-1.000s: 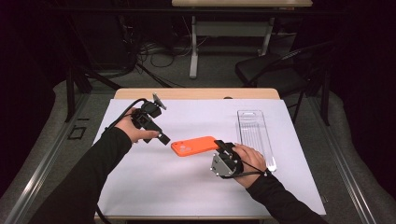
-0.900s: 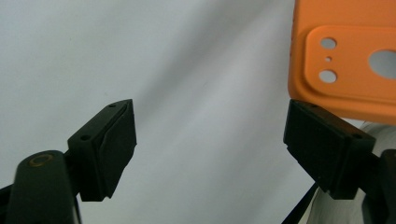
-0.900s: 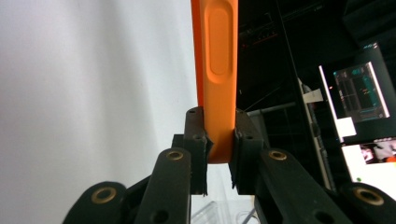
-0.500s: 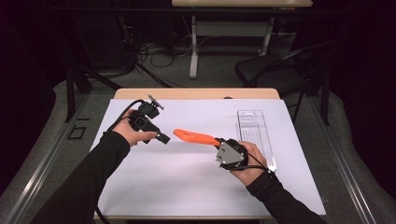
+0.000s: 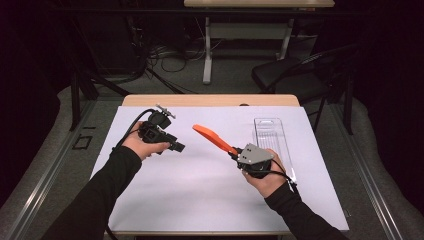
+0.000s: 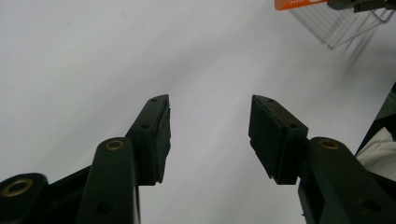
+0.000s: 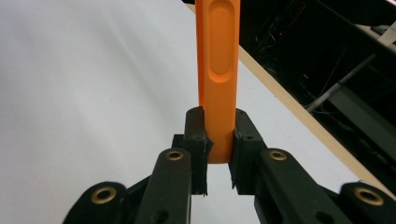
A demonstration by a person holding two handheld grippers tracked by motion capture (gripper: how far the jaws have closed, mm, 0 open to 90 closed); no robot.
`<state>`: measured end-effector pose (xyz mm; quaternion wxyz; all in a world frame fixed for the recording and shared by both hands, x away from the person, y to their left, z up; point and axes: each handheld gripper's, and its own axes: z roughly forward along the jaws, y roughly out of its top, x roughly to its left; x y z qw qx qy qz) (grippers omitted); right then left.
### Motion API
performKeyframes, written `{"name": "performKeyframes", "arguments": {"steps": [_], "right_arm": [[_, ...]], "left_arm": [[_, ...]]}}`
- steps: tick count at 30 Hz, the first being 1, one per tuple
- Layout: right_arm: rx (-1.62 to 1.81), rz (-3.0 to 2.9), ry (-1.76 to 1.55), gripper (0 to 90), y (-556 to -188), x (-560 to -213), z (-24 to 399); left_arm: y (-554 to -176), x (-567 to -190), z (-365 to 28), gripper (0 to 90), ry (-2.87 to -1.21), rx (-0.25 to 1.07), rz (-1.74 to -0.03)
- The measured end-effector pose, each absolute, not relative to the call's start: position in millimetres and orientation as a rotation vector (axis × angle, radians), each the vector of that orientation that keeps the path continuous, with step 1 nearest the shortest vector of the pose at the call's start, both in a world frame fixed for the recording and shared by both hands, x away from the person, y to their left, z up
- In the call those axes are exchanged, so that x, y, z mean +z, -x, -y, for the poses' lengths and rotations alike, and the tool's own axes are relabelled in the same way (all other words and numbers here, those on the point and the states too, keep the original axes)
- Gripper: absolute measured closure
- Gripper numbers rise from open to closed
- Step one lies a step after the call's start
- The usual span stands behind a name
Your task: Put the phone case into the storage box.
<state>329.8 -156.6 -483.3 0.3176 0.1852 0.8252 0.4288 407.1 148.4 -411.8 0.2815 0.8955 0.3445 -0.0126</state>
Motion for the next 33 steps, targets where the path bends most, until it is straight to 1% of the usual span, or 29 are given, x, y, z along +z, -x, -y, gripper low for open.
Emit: {"name": "performKeyframes", "arguments": {"steps": [5,9,13,17,25,33], "right_arm": [[1.206,-2.175,-0.559,80.3,-332,-484,159],[1.256,-2.176,-0.604,80.3,-334,-485,161],[1.319,-2.176,-0.645,80.3,-335,-486,162],[1.388,-2.165,-0.694,80.3,-336,-486,163],[1.438,-2.152,-0.745,80.3,-336,-488,165],[1.471,-2.131,-0.77,80.3,-335,-488,163]], "left_arm": [[-402,-414,-145,51.5,-2.318,0.017,-0.892],[-400,-418,-144,52.4,-2.259,0.031,-0.881],[-399,-421,-142,52.6,-2.254,0.064,-0.866],[-396,-423,-142,54.2,-2.227,0.126,-0.855],[-390,-427,-147,52.0,-2.152,0.203,-0.863],[-383,-429,-147,50.7,-2.072,0.206,-0.844]]}}
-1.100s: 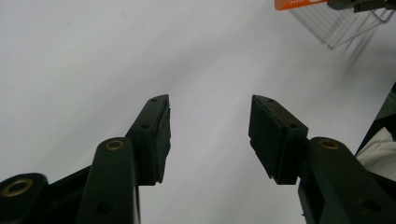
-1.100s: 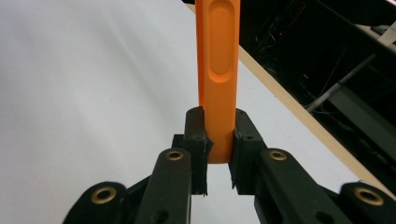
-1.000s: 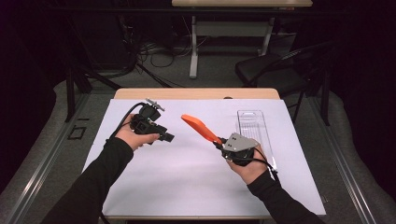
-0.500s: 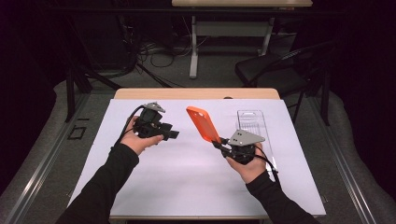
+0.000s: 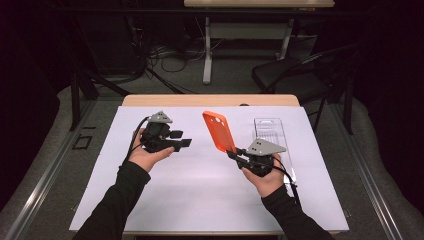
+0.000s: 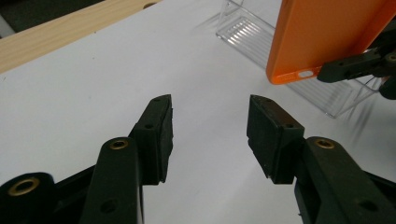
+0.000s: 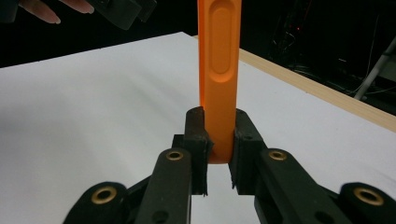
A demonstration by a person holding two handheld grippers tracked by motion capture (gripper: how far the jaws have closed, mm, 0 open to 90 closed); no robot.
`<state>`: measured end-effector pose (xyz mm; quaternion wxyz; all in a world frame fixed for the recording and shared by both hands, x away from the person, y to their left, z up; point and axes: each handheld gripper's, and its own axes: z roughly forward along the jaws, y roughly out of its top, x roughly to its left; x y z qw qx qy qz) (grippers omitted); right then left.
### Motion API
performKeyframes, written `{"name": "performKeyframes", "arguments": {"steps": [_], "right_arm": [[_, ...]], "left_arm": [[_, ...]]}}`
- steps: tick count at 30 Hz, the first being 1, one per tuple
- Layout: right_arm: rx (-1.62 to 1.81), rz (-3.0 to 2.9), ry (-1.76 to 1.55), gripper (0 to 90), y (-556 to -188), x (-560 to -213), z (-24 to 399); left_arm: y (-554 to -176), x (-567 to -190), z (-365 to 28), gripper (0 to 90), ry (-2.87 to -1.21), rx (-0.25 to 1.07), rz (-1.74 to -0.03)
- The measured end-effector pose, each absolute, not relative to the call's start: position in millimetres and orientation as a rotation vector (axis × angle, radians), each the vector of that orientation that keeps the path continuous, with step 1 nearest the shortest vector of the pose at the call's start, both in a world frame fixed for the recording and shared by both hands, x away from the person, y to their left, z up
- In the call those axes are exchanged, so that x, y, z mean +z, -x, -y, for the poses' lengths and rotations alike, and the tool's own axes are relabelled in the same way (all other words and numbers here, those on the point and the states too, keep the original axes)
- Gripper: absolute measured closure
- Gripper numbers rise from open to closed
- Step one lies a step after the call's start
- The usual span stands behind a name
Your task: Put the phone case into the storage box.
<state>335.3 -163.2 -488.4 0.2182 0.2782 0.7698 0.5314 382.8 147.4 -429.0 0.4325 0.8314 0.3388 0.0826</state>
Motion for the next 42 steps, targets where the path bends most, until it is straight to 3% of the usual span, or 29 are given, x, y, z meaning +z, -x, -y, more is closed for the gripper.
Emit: {"name": "performKeyframes", "arguments": {"steps": [10,42], "right_arm": [[1.508,-2.138,-0.783,80.4,-333,-489,159],[1.69,-2.203,-0.815,80.3,-329,-495,162]], "left_arm": [[-377,-428,-145,48.4,-2.022,0.227,-0.831],[-371,-428,-147,49.5,-1.916,0.054,-0.733]]}}
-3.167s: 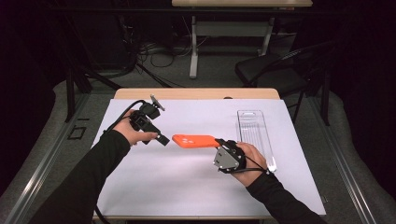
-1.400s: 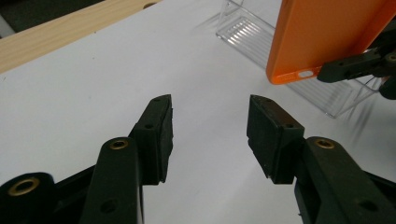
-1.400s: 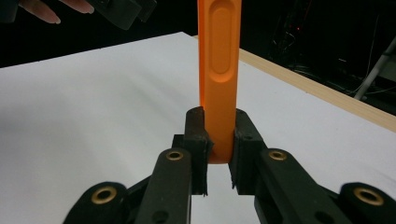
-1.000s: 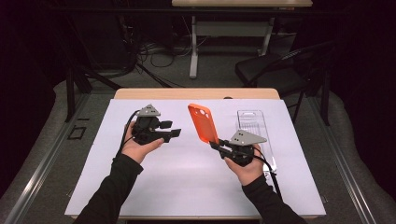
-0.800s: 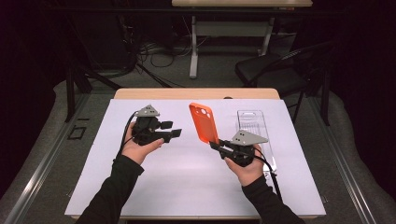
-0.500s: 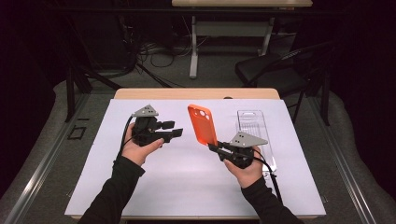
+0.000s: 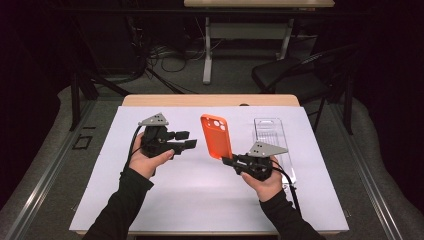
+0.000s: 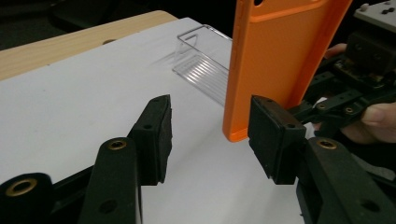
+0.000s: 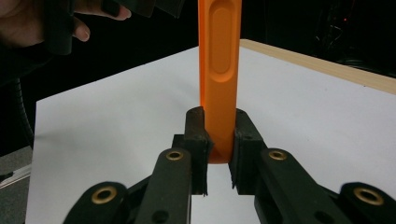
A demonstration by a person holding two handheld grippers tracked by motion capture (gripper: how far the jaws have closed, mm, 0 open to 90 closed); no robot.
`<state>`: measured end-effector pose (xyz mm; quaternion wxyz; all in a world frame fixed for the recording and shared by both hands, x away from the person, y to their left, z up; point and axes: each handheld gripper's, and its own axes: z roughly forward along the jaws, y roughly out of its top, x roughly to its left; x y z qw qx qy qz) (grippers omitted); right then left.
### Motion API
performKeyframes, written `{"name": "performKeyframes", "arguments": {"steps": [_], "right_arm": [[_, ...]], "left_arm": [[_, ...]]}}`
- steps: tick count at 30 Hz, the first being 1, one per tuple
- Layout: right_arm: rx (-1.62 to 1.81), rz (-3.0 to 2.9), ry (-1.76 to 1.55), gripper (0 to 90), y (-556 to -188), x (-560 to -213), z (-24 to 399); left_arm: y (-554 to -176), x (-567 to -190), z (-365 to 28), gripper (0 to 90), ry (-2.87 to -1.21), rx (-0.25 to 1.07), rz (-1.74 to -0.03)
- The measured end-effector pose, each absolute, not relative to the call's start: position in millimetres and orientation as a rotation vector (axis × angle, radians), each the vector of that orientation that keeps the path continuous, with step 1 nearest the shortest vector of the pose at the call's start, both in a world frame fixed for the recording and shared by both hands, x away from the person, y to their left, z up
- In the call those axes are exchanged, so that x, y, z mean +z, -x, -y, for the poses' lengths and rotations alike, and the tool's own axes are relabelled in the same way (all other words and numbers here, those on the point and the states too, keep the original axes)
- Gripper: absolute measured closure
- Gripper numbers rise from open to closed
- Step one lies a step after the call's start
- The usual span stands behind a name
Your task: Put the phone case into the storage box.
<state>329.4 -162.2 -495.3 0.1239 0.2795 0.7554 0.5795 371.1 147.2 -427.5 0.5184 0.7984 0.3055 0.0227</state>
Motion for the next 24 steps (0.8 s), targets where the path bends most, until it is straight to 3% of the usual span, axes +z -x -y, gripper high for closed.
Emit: {"name": "performKeyframes", "arguments": {"steps": [5,18,24], "right_arm": [[1.711,-2.22,-0.815,80.3,-331,-496,162],[1.705,-2.251,-0.778,80.3,-333,-496,165],[1.7,-2.262,-0.77,80.3,-333,-497,164]], "left_arm": [[-373,-431,-143,49.3,-1.919,-0.009,-0.694],[-378,-439,-138,46.2,-2.055,0.034,-0.62],[-377,-438,-137,42.7,-2.046,-0.031,-0.605]]}}
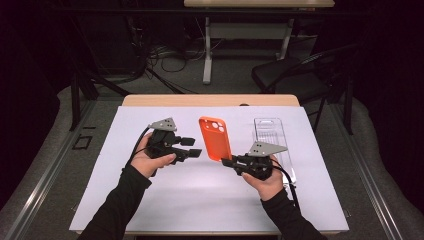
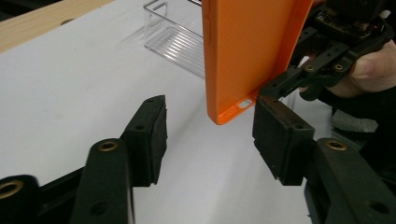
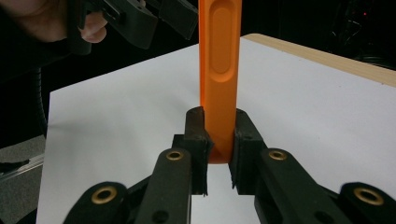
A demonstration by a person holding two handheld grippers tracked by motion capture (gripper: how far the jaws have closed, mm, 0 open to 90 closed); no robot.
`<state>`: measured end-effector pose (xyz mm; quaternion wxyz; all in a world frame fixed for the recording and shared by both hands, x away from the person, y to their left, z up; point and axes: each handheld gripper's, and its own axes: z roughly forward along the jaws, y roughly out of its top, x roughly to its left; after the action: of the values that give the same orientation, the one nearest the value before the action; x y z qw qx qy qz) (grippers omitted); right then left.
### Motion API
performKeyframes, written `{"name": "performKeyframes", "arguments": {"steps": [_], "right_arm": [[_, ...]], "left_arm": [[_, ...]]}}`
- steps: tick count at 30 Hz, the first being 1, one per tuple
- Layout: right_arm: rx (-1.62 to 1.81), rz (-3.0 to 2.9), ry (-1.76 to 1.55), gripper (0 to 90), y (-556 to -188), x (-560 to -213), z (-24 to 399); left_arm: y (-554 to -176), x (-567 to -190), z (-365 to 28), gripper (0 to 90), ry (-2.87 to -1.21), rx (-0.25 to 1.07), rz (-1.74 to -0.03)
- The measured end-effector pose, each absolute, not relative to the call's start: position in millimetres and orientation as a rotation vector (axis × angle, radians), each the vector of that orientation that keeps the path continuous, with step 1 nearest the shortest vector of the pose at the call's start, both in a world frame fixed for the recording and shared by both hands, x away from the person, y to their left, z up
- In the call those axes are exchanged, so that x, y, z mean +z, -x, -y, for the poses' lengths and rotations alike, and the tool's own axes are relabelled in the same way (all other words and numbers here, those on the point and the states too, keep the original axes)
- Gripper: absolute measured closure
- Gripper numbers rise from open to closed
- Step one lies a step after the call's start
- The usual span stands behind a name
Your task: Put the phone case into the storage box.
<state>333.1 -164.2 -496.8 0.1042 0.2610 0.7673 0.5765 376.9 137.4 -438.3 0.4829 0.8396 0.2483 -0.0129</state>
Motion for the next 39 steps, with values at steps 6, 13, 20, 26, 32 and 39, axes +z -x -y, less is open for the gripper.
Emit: {"name": "performKeyframes", "arguments": {"steps": [6,13,20,26,32,39], "right_arm": [[1.702,-2.28,-0.761,80.3,-332.3,-497.3,162.8],[1.716,-2.284,-0.752,80.3,-332.5,-497.5,162.4],[1.731,-2.301,-0.731,80.3,-331.2,-497.0,161.4],[1.746,-2.308,-0.716,80.4,-330.7,-497.2,160.5],[1.746,-2.317,-0.706,80.3,-330.1,-497.5,159.1],[1.739,-2.325,-0.697,80.3,-329.7,-498.0,158.0]], "left_arm": [[-379.4,-437.8,-138.7,33.1,-2.021,-0.065,-0.615],[-380.4,-438.6,-137.8,20.6,-2.008,-0.112,-0.557],[-380.2,-438.2,-134.7,25.4,-2.014,-0.098,-0.494],[-381.2,-437.6,-133.5,36.7,-1.995,-0.09,-0.47],[-381.8,-436.3,-133.7,49.1,-1.984,-0.07,-0.462],[-382.3,-436.7,-133.0,57.3,-1.98,-0.057,-0.466]]}}
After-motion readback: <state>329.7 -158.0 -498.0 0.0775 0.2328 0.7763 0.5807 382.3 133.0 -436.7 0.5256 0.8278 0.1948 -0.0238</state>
